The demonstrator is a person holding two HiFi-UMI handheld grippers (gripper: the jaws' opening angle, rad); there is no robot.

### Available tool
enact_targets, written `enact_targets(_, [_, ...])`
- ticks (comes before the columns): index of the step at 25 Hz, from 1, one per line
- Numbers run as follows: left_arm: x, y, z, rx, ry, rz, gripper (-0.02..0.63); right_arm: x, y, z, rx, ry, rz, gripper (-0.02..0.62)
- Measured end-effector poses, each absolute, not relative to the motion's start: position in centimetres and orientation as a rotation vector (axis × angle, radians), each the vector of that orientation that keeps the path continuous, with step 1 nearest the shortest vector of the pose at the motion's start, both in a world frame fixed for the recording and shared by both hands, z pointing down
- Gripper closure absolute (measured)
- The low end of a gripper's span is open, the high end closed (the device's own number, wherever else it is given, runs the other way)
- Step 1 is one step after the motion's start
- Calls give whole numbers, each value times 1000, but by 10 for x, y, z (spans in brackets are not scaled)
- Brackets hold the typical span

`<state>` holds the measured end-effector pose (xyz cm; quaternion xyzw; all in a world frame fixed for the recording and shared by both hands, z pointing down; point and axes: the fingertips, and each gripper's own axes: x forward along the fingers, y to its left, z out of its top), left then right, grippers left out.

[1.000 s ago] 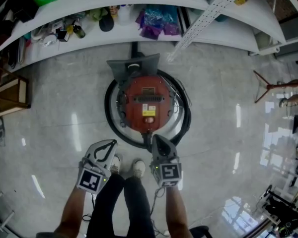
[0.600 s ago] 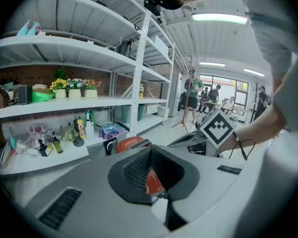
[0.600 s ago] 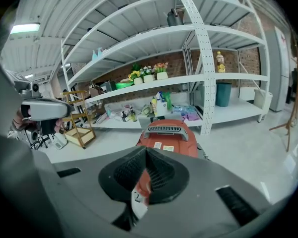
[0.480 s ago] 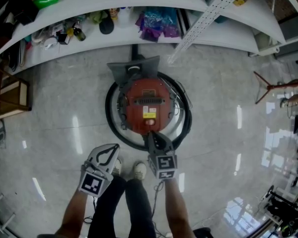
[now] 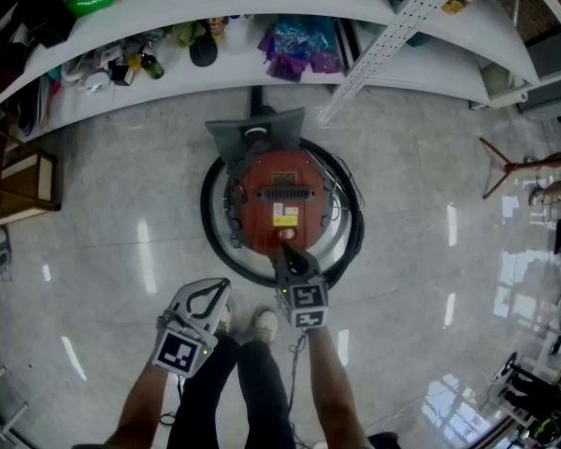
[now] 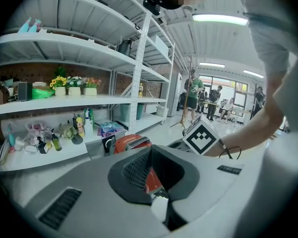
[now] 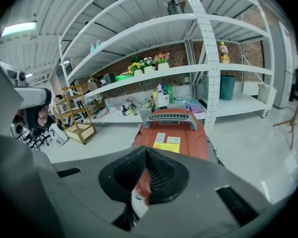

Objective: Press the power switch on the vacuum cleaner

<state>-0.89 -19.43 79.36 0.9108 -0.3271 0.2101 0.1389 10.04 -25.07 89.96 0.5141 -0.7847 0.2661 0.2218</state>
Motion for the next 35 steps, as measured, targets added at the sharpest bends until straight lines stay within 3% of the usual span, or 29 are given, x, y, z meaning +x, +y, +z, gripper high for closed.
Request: enact_targets(35, [-9,-195,800,2607,-960,594,598,99,-258,941,1392,-2114,816,584])
